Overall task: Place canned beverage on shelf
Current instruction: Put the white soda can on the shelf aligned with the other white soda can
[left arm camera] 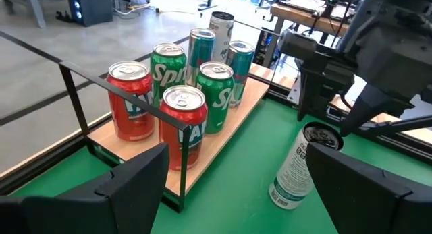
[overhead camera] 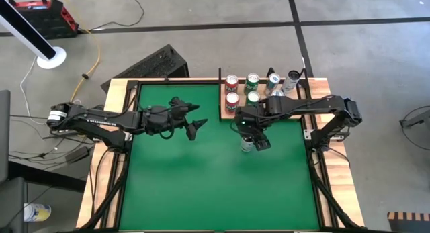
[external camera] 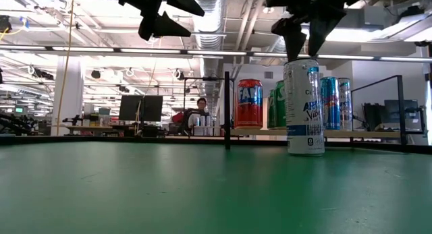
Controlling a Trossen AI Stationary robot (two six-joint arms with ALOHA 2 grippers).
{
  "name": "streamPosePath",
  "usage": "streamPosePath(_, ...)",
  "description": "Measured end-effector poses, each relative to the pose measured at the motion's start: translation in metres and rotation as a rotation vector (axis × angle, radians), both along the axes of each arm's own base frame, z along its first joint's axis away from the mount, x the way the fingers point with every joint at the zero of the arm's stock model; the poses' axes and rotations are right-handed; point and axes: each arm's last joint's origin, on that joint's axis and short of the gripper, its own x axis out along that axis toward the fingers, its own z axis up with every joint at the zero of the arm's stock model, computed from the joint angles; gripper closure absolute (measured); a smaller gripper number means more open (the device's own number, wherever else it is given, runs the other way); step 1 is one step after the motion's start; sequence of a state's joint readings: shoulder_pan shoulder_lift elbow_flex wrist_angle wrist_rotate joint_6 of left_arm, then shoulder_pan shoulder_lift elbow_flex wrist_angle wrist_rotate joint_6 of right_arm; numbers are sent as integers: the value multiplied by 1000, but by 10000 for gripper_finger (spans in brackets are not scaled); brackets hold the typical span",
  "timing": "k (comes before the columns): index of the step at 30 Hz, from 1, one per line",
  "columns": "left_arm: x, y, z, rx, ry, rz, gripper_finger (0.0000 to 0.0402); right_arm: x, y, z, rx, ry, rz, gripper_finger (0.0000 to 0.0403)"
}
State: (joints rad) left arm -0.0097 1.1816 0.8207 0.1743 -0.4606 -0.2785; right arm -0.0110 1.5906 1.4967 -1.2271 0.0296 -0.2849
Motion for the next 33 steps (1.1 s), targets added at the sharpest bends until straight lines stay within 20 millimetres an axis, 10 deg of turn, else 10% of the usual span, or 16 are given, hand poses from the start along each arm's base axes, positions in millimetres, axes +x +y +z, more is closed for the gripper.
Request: streamPosePath(33,0,0,0,29,12,12,71,-6,1,0,85,94,8,45)
